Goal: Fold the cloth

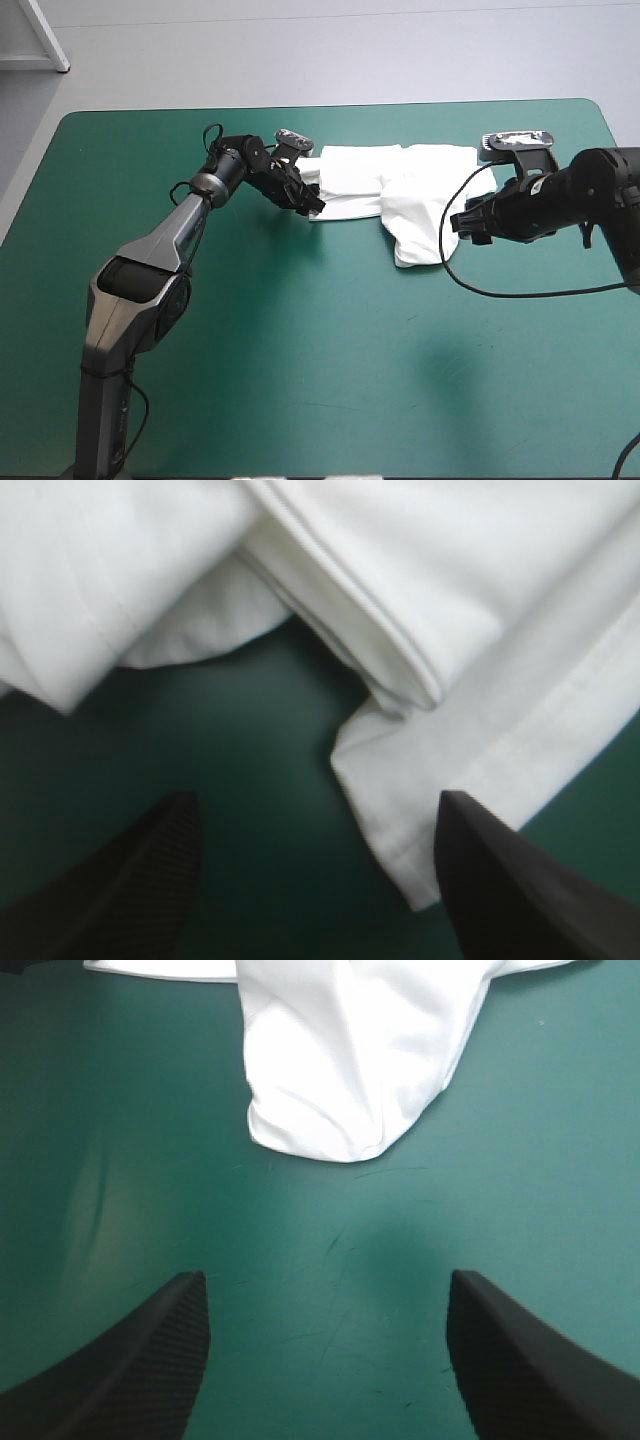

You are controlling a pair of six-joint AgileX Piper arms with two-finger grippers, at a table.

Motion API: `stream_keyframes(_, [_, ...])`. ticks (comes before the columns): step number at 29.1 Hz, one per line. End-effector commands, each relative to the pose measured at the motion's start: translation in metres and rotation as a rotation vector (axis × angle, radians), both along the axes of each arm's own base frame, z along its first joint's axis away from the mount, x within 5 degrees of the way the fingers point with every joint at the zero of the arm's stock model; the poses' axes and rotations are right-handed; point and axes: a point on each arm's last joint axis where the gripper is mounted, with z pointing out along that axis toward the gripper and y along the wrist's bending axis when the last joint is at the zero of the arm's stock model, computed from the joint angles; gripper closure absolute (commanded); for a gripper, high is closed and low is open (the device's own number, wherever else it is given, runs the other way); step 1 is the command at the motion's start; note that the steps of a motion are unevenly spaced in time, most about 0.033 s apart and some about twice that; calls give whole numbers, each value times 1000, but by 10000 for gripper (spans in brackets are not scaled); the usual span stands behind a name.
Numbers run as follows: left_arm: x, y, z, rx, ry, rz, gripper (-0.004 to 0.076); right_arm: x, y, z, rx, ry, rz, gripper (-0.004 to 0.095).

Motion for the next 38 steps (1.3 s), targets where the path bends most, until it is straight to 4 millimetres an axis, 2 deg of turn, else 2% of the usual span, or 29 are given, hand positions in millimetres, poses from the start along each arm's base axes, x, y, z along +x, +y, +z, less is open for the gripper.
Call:
stream_keyframes(1, [-3, -9, 38, -103, -96, 14, 238, -7, 3, 11, 62, -65, 24, 278])
stream_keyframes(9, [-10, -38, 16, -89, -67, -46, 259, -8, 5, -18, 59, 28, 39, 280])
stream_keyframes(12, [-14, -48, 7, -60, -60, -70, 342, -8, 5, -23, 51, 28, 43, 287])
stream_keyframes(19, [-12, -44, -1, 46, -81, -55, 703, -6, 10, -29, 38, -5, 95, 371])
stream_keyframes(22, [-11, -41, -1, 85, -98, -59, 703, -3, 23, -27, 44, -67, 126, 371])
stream_keyframes(26, [-11, -35, 13, 130, -145, -45, 705, 8, 45, -36, 41, -105, 174, 370])
stream_keyframes(29, [-11, -31, 30, 155, -191, -32, 705, 23, 58, -51, 39, -101, 187, 371])
stream_keyframes(38, [-15, -28, 75, 134, -281, -25, 705, 68, 74, -108, -5, -50, 202, 372])
